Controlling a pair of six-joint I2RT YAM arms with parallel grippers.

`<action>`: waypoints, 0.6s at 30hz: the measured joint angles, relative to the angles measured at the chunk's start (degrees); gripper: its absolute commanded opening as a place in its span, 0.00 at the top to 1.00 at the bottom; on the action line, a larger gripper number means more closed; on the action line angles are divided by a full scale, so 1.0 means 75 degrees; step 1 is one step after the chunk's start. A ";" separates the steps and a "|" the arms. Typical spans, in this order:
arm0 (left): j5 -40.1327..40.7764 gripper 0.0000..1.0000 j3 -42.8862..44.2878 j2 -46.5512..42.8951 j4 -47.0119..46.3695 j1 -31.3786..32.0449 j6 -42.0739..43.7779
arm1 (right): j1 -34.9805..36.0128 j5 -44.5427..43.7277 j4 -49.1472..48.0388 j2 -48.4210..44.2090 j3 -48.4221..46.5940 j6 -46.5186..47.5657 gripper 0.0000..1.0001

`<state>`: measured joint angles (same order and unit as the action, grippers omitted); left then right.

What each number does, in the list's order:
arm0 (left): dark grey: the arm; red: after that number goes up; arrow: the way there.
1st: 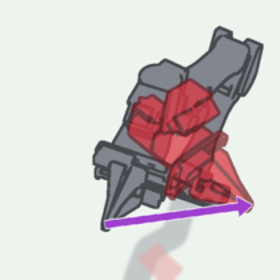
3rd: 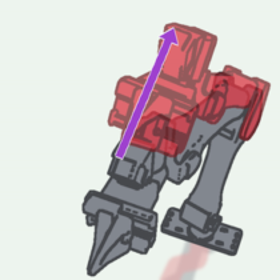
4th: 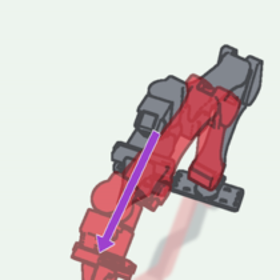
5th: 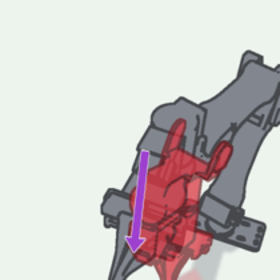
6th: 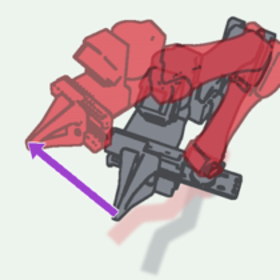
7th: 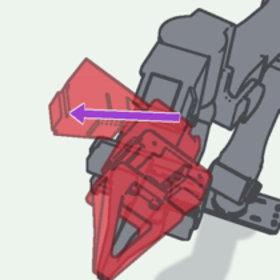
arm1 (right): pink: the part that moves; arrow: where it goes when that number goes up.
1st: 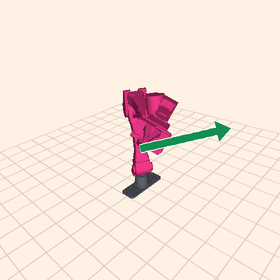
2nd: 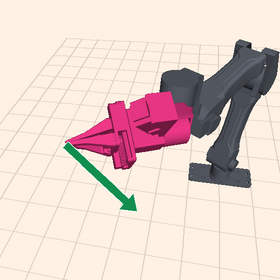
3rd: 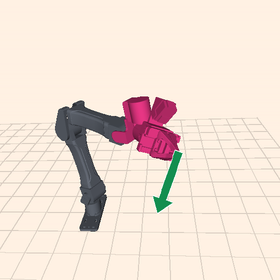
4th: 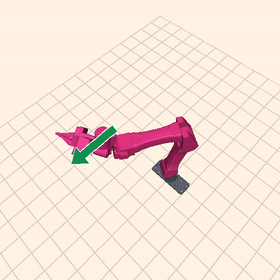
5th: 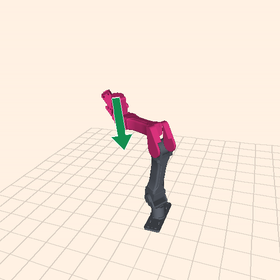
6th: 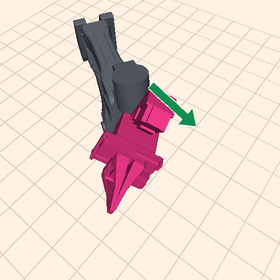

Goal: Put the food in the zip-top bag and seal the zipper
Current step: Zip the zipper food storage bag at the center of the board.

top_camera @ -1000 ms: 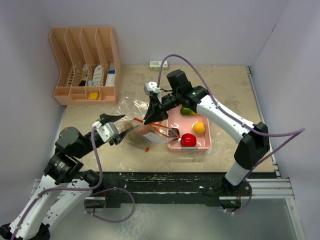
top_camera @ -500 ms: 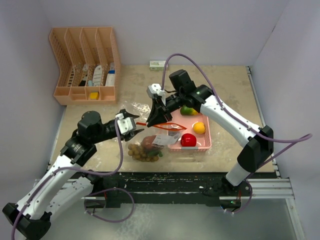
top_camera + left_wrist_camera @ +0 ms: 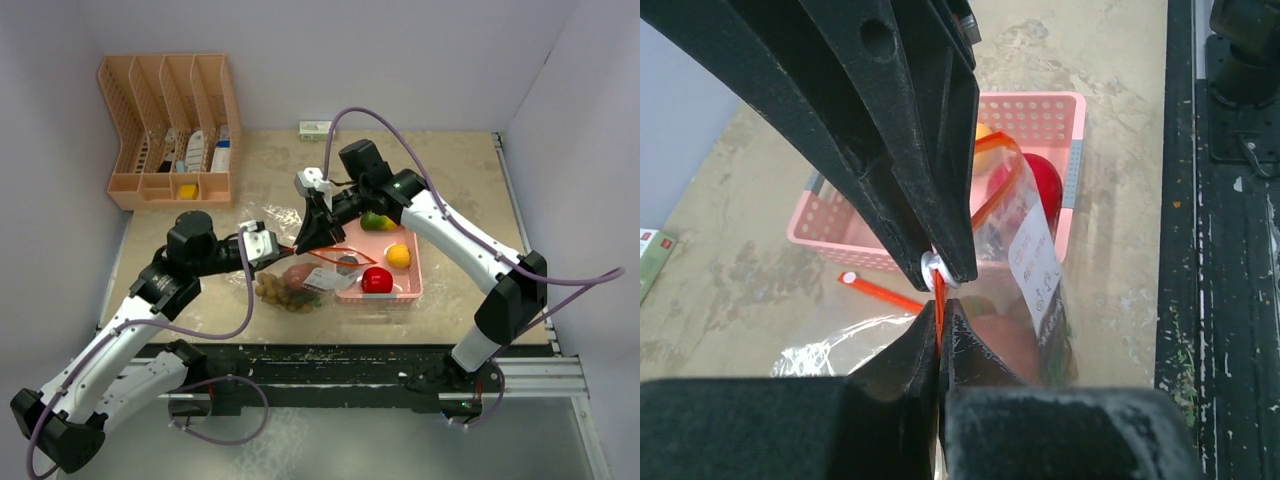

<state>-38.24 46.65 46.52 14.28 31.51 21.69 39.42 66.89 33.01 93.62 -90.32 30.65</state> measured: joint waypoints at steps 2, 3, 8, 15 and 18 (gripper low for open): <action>-0.0085 1.00 0.0102 0.0085 0.0172 0.0000 0.0026 | 0.0000 -0.0076 0.0023 0.0000 0.0000 -0.0009 0.88; -0.0070 1.00 0.0117 0.0087 0.0204 -0.0003 0.0026 | 0.0000 -0.0157 -0.0023 0.0000 0.0009 -0.0052 0.88; 0.0501 1.00 0.0117 -0.0227 0.0551 -0.0003 0.0032 | 0.0038 -0.0557 -0.0530 -0.0038 0.0338 -0.0379 0.88; 0.1253 1.00 0.0082 -0.1236 0.1017 -0.0003 0.0239 | 0.0044 -0.0941 -0.0863 -0.0038 0.0592 -0.0577 0.89; 0.1402 1.00 0.0108 -0.1361 0.1116 -0.0003 0.0256 | -0.0009 -0.1102 -0.0877 -0.0038 0.0624 -0.0603 0.89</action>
<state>-27.73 47.46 36.32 22.65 31.48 23.62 39.35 58.63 26.44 93.34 -85.65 26.13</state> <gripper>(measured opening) 0.008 0.131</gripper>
